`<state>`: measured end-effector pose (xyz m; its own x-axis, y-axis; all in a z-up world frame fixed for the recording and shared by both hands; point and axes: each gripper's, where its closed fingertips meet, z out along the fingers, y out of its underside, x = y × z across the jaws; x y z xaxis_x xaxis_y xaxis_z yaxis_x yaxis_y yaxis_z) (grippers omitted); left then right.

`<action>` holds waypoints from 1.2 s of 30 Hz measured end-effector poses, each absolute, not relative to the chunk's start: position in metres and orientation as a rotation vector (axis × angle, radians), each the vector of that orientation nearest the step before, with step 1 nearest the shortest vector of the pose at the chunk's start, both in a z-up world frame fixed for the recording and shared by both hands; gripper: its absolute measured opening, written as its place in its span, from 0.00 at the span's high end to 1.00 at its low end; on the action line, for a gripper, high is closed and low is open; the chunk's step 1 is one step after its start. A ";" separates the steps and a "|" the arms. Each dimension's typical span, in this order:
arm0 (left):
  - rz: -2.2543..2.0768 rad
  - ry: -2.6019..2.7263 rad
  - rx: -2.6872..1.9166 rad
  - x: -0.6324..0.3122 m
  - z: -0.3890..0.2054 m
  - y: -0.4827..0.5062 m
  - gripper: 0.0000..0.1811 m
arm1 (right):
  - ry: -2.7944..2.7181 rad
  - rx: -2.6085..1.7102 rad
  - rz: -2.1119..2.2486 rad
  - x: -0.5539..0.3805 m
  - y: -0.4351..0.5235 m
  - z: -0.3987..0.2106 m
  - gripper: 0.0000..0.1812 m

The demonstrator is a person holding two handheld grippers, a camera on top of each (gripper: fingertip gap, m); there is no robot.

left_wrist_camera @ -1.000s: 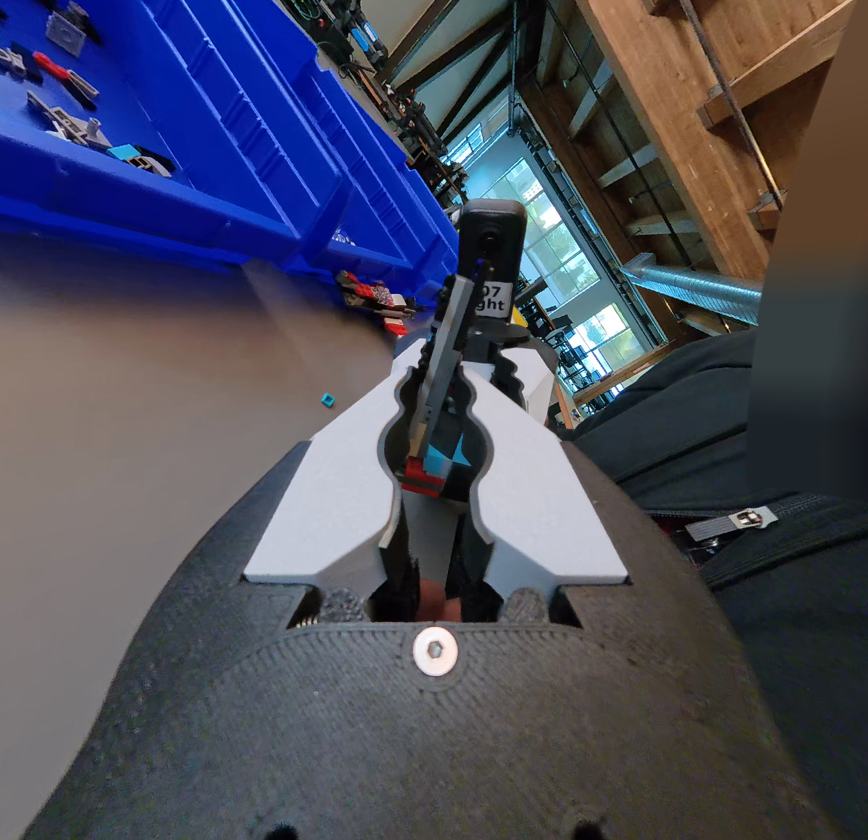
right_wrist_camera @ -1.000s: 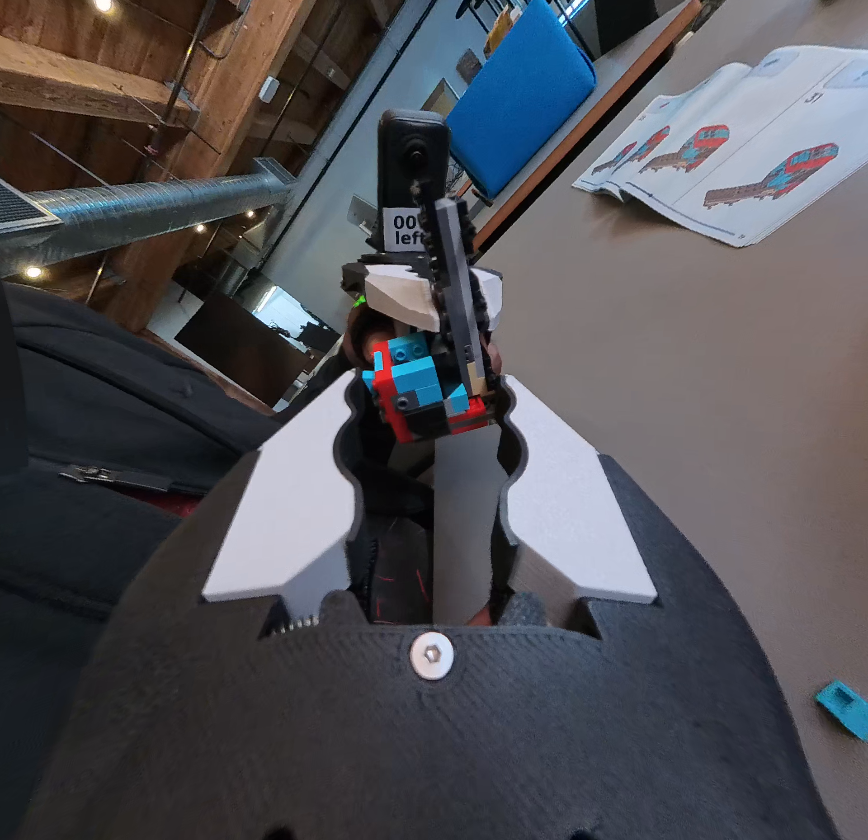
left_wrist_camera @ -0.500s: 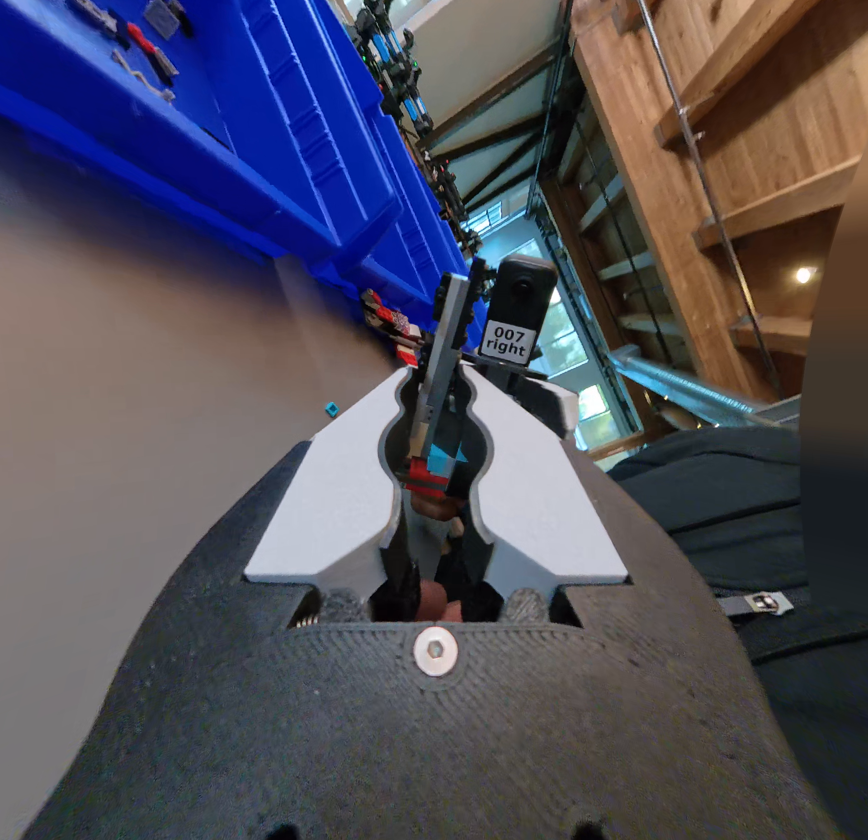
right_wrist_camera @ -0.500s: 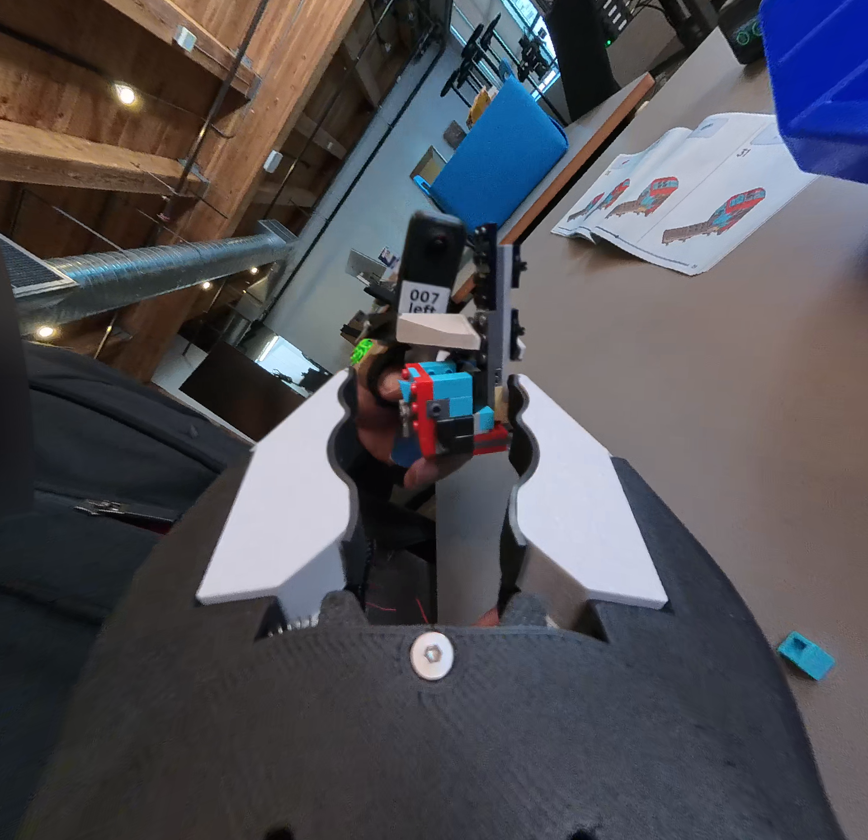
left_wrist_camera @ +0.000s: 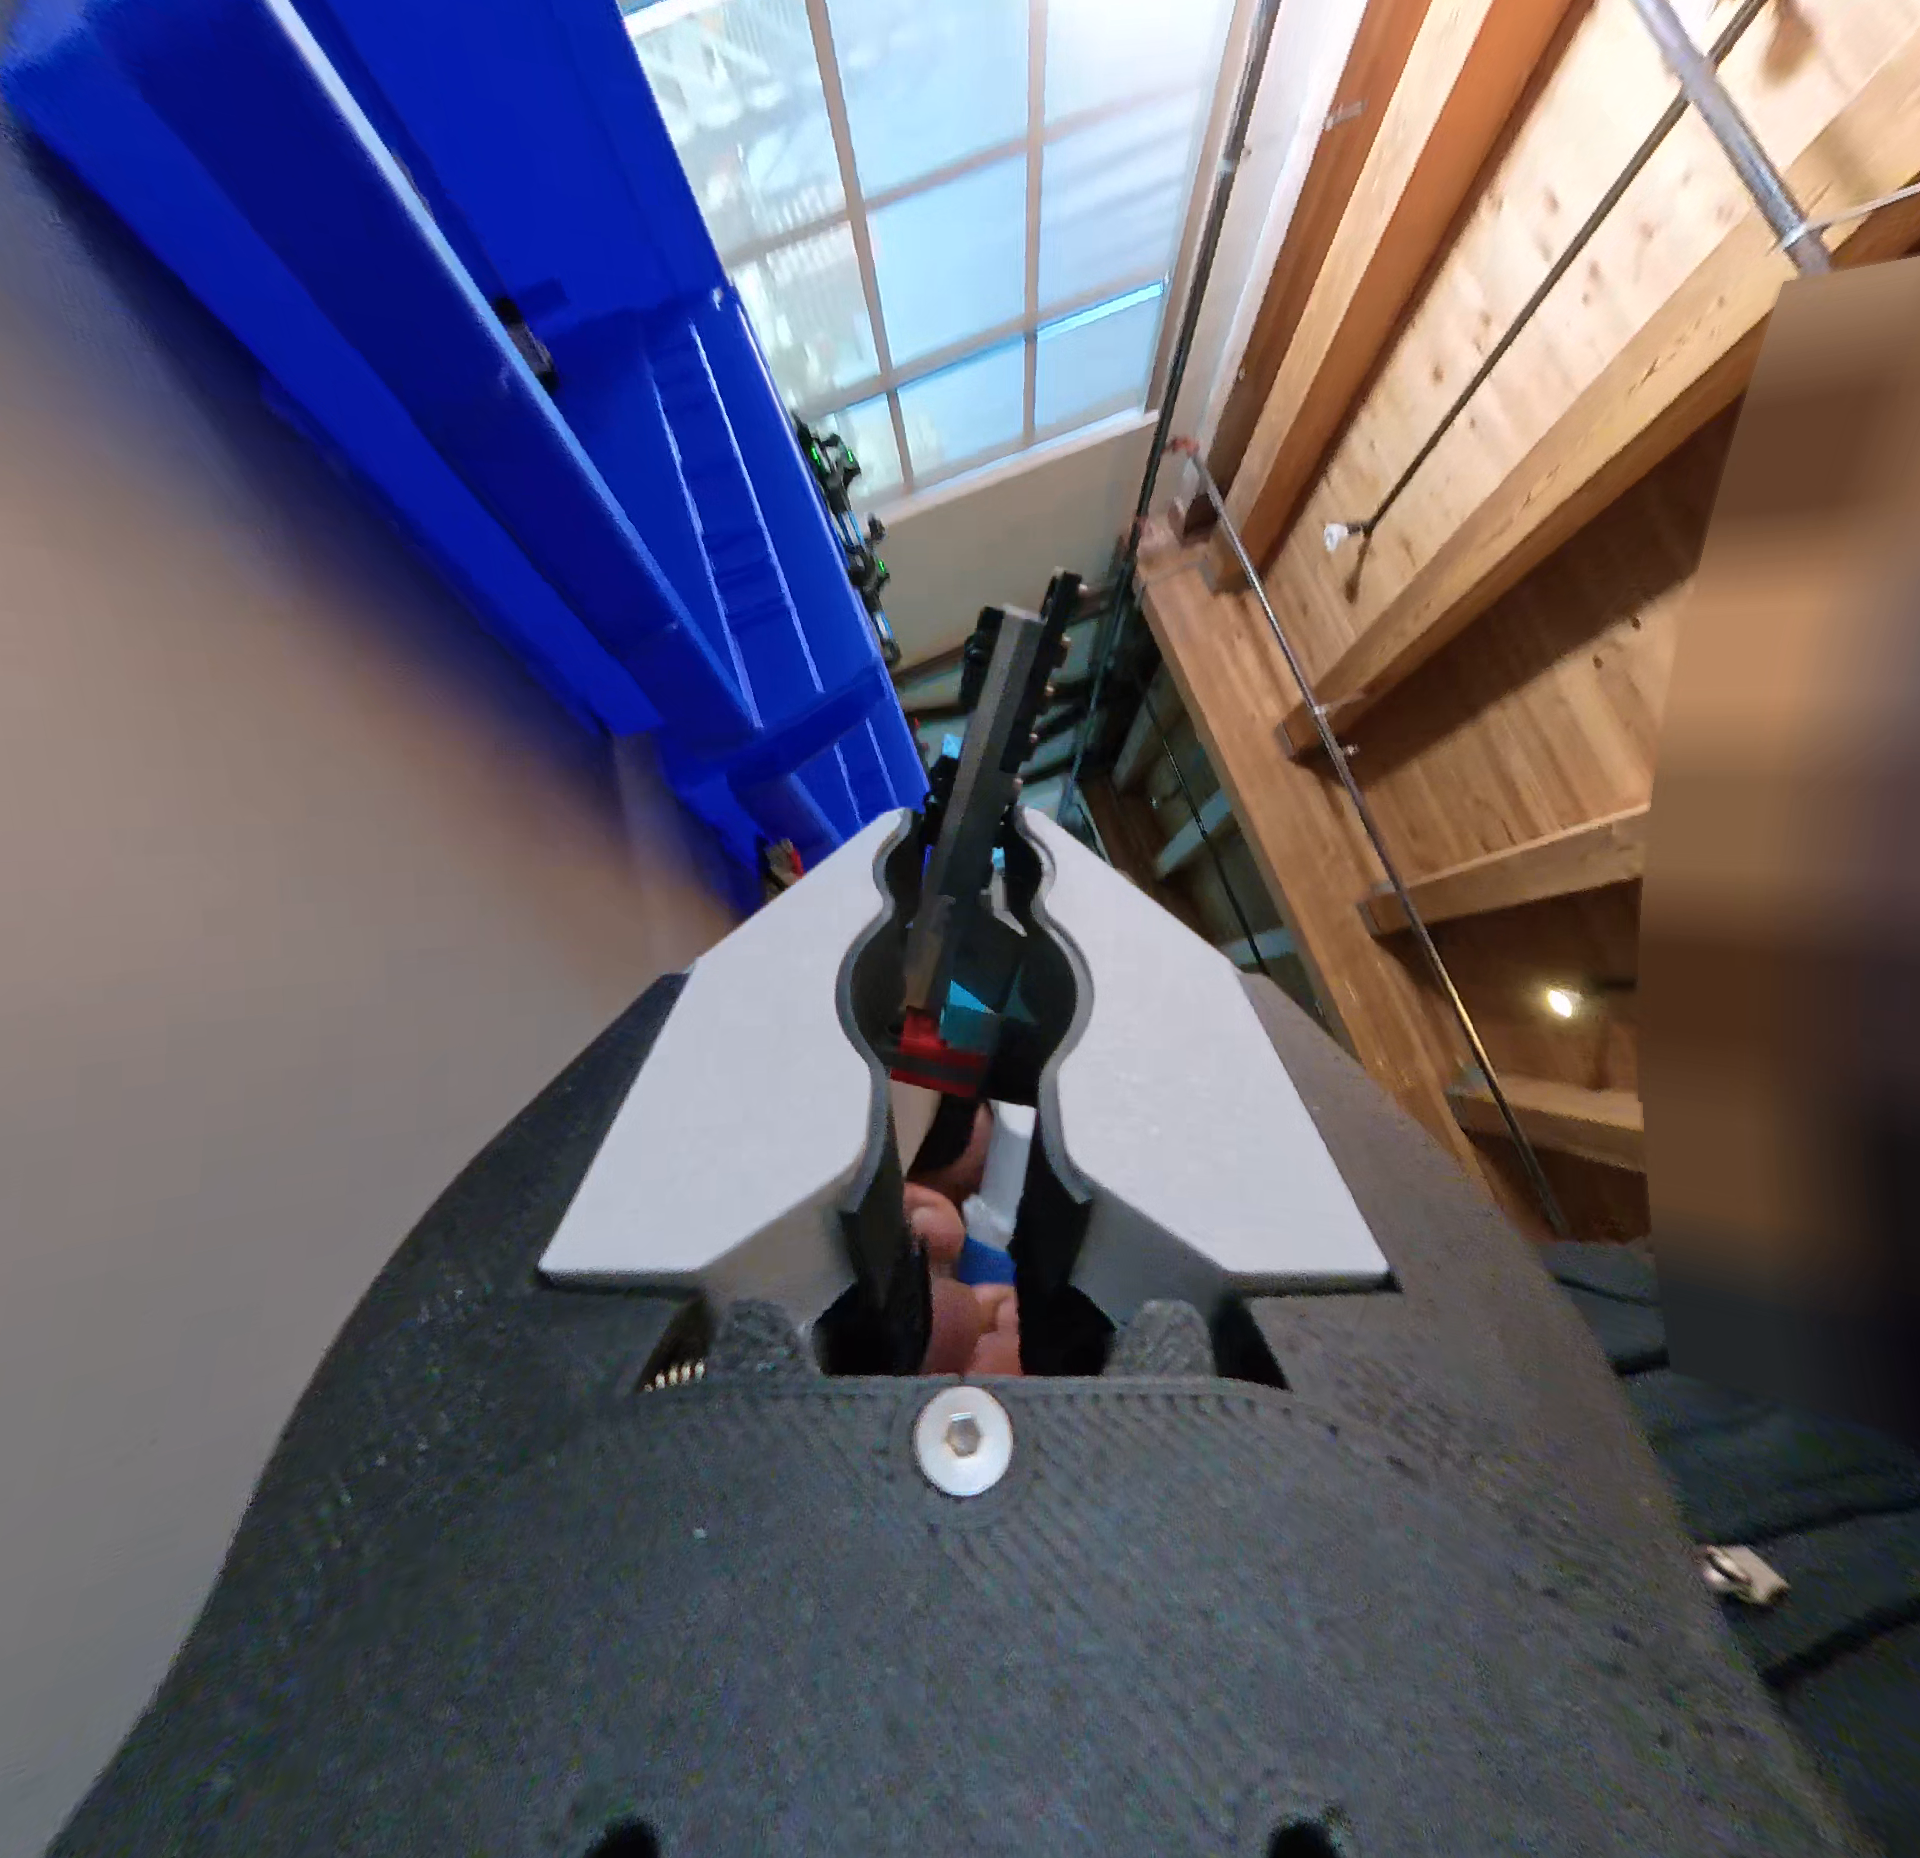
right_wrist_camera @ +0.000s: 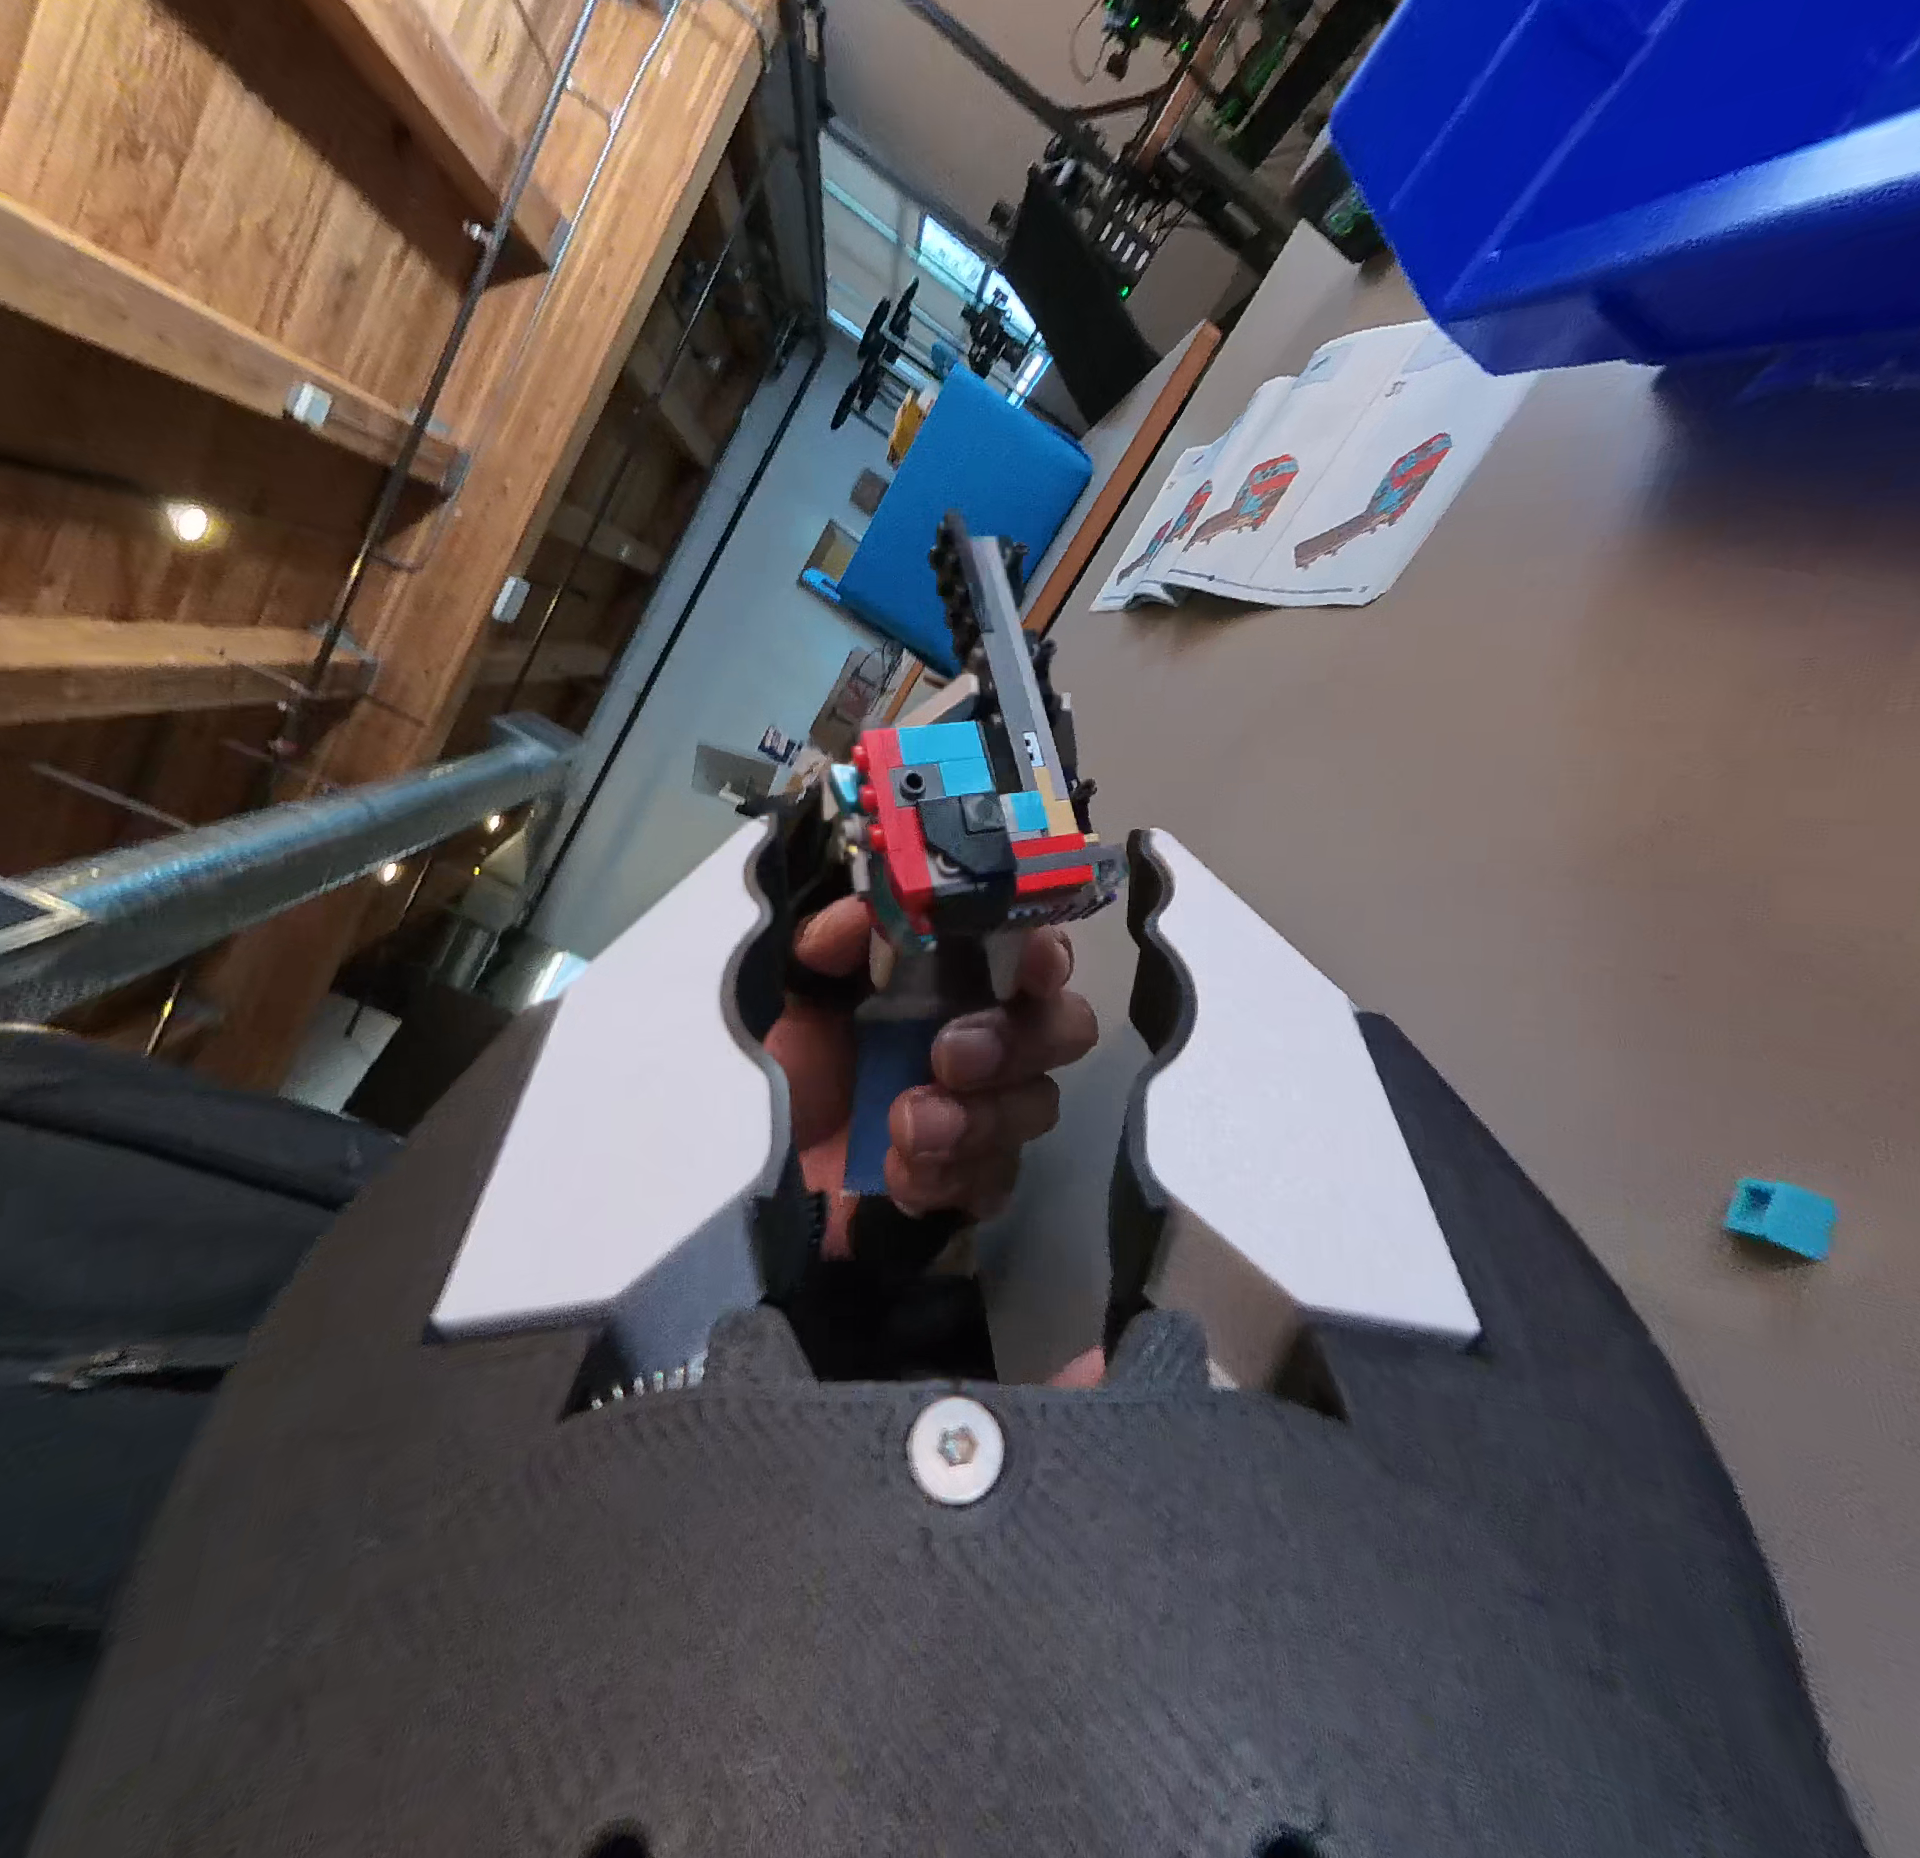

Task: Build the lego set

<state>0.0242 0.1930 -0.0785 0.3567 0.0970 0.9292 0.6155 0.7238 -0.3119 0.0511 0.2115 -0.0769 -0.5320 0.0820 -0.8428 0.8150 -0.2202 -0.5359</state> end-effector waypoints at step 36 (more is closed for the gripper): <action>-0.032 -1.009 -0.585 0.035 -0.048 0.191 0.92 | 1.249 1.207 -1.931 0.054 0.212 -0.061 0.69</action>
<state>0.0348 0.1914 -0.0478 0.5458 0.2379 0.8034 0.2885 0.8469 -0.4468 0.0544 0.2123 -0.0609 -0.4544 0.0298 -0.8903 0.7999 -0.4263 -0.4225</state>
